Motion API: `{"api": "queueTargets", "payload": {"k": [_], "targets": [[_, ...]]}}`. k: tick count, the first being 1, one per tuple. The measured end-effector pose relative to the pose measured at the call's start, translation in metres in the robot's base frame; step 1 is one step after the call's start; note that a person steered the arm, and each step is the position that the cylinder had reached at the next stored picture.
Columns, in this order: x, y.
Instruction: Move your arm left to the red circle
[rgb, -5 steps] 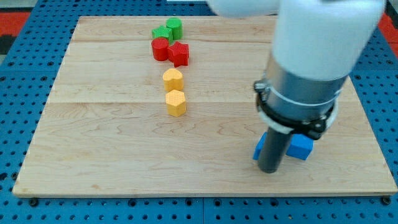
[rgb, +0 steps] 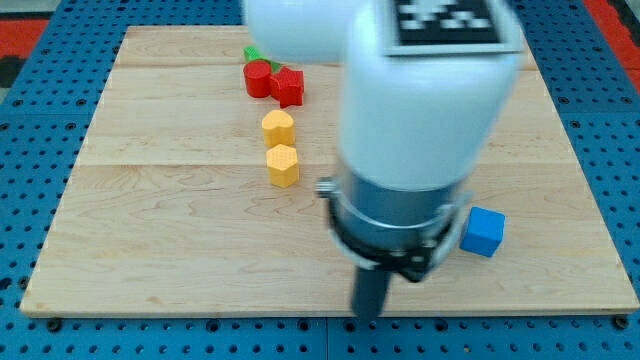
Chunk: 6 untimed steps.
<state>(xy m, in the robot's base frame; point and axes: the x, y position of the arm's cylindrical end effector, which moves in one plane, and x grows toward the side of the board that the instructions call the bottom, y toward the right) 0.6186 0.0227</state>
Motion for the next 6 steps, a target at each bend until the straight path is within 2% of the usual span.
{"api": "queueTargets", "payload": {"k": [1, 2, 3, 4, 5, 6], "targets": [[-0.007, -0.054], [-0.055, -0.124], [-0.121, -0.191], [-0.184, -0.232], [-0.259, -0.225], [-0.317, -0.159]]}}
